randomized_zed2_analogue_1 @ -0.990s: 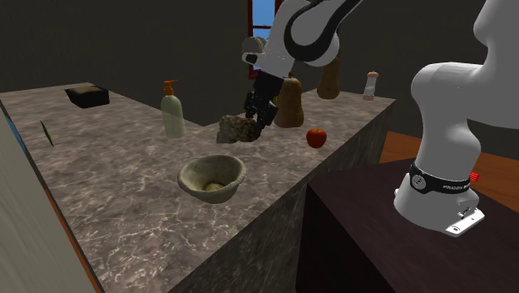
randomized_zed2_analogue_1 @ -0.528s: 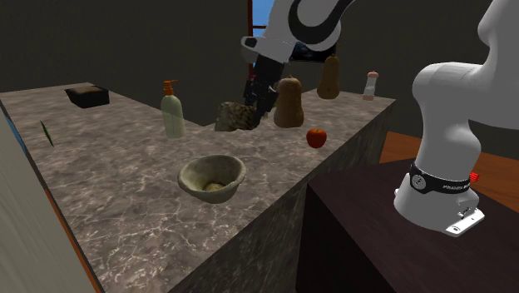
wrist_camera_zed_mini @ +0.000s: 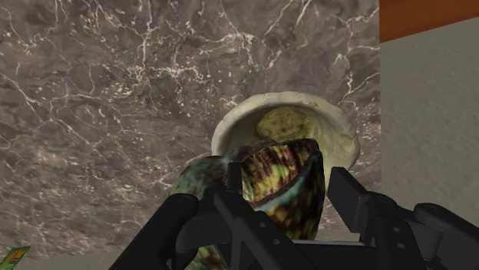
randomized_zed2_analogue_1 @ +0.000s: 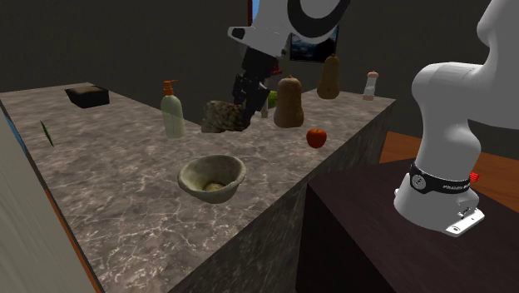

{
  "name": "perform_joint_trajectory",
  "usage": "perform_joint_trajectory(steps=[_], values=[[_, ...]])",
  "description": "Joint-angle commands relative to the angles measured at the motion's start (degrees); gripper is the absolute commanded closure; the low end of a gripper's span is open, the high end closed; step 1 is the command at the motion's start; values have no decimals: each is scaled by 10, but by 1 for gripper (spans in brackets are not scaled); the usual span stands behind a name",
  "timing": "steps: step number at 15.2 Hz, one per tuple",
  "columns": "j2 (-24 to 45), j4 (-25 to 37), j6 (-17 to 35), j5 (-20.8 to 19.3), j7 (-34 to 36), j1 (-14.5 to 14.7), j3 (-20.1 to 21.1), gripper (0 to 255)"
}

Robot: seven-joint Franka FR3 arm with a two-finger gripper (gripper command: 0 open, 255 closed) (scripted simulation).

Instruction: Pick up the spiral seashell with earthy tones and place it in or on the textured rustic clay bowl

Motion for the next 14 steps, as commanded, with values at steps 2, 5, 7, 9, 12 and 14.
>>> perform_joint_trajectory(steps=[2, 5, 7, 9, 12, 14], values=[[17, 15, 4, -1, 52, 15, 35, 255], [34, 31, 5, -2, 85, 26, 57, 255], [44, 24, 22, 6, 78, 29, 54, 255], [54, 17, 39, 15, 70, 33, 50, 255], [72, 9, 64, 31, 56, 40, 45, 255], [84, 3, 80, 45, 45, 45, 41, 255]])
